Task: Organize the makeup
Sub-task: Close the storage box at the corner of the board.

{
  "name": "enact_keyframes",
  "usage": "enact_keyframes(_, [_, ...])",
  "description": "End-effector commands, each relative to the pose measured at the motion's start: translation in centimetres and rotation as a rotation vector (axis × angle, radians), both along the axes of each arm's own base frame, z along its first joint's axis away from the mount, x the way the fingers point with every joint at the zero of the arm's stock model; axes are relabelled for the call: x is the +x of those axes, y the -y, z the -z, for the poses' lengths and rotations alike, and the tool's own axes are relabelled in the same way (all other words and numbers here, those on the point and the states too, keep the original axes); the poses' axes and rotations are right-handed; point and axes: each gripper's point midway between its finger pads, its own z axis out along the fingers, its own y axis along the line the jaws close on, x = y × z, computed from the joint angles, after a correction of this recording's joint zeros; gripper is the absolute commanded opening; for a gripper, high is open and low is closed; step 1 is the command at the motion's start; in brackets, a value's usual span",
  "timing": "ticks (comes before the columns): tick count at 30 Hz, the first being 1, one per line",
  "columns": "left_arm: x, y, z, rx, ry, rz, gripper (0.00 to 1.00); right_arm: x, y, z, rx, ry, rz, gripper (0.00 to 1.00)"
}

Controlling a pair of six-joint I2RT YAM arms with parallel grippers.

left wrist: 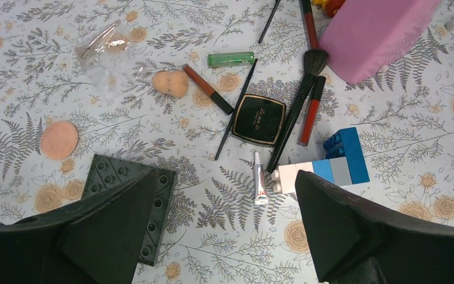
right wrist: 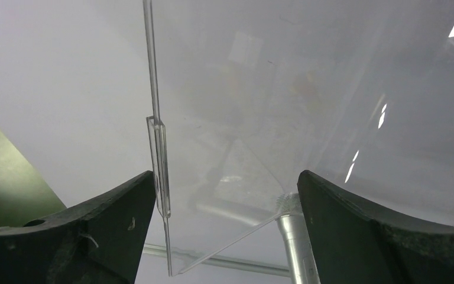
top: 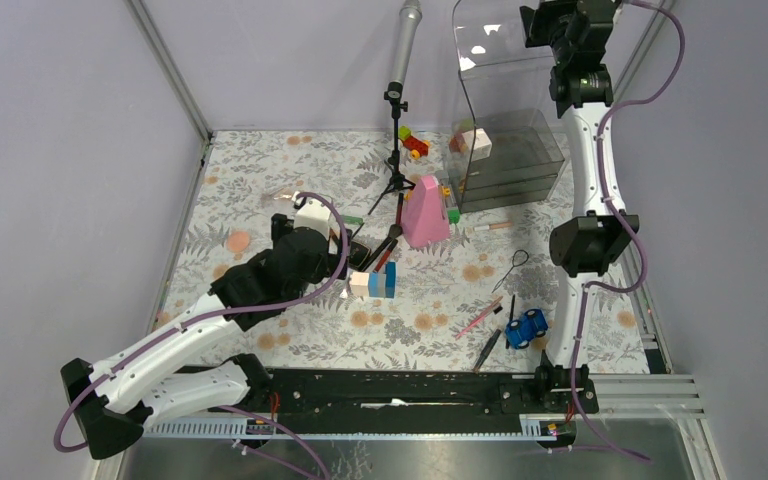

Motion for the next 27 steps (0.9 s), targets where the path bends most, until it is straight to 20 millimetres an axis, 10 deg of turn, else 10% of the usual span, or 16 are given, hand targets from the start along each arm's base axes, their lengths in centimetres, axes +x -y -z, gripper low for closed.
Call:
enact_keyframes(1, [0.3, 0.5, -0.9, -0.044, 0.029, 0.007, 0.99, -0.3, 0.3, -2.0, 0.03, 0.057, 0.017, 0.95])
enact_keyframes(27, [0.3, 0.4, -1.2, -0.051, 0.038, 0.007, 0.99, -7.1, 2.7, -5.3, -0.155, 0.054, 0.155, 0.45])
